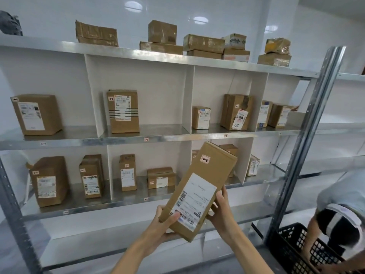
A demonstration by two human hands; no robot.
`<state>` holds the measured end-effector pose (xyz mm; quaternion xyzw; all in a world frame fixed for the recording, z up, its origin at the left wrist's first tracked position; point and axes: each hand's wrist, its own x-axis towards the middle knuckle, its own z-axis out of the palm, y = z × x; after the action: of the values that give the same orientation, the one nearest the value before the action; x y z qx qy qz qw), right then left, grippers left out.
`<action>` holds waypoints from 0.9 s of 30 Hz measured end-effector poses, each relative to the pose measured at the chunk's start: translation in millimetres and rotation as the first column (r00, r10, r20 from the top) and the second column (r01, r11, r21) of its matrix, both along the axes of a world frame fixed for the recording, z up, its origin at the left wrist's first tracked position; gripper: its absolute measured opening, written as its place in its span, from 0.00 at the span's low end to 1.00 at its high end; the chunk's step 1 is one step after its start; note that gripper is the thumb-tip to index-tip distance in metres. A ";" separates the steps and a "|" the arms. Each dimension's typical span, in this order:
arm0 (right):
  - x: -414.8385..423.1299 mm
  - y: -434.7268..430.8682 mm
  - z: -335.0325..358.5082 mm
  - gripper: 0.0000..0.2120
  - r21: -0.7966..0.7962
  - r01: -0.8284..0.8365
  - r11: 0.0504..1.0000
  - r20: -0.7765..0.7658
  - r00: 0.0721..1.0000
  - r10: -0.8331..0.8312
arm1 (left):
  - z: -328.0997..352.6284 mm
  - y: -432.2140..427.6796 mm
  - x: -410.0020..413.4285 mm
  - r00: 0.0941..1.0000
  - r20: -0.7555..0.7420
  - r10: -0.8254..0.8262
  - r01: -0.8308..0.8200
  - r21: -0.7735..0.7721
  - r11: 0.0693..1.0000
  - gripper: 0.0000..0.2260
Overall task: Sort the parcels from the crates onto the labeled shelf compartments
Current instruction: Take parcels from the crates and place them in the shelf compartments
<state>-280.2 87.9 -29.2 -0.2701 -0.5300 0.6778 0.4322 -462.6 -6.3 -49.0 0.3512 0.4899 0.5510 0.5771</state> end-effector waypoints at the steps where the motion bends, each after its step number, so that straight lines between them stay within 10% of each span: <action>1: 2.9 2.9 4.0 0.40 0.015 0.014 1.000 -0.005 1.000 -0.014 | 4.3 1.5 1.4 0.996 -0.085 -0.009 0.008 -0.006 1.000 0.31; 4: 9.0 13.1 9.5 0.34 0.035 0.030 0.999 -0.021 0.999 -0.029 | 20.7 9.1 3.1 0.914 -0.406 -0.015 0.014 -0.005 1.000 0.31; 7: 7.1 21.5 10.0 0.50 0.068 0.069 0.995 -0.004 0.998 -0.069 | 34.2 19.4 9.0 0.836 -0.547 0.044 -0.001 0.079 0.997 0.27; 14: 4.8 56.4 27.0 0.51 0.203 0.102 0.974 -0.030 0.995 -0.098 | 46.2 52.3 24.3 0.773 -0.612 0.166 -0.035 0.221 0.975 0.40; 21: -7.0 97.8 41.0 0.18 0.283 0.134 0.950 0.012 0.990 -0.144 | 59.4 95.3 47.5 0.722 -0.550 0.420 -0.252 0.357 0.899 0.36; 27: -35.1 132.0 73.1 0.19 0.333 0.133 0.934 -0.015 0.991 -0.136 | 82.6 123.5 29.7 0.627 -0.557 0.545 -0.355 0.418 0.836 0.30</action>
<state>-315.3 219.9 43.9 -0.2316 -0.6191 0.5462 0.5145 -432.9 117.2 33.5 0.4607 0.6533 0.5801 0.1562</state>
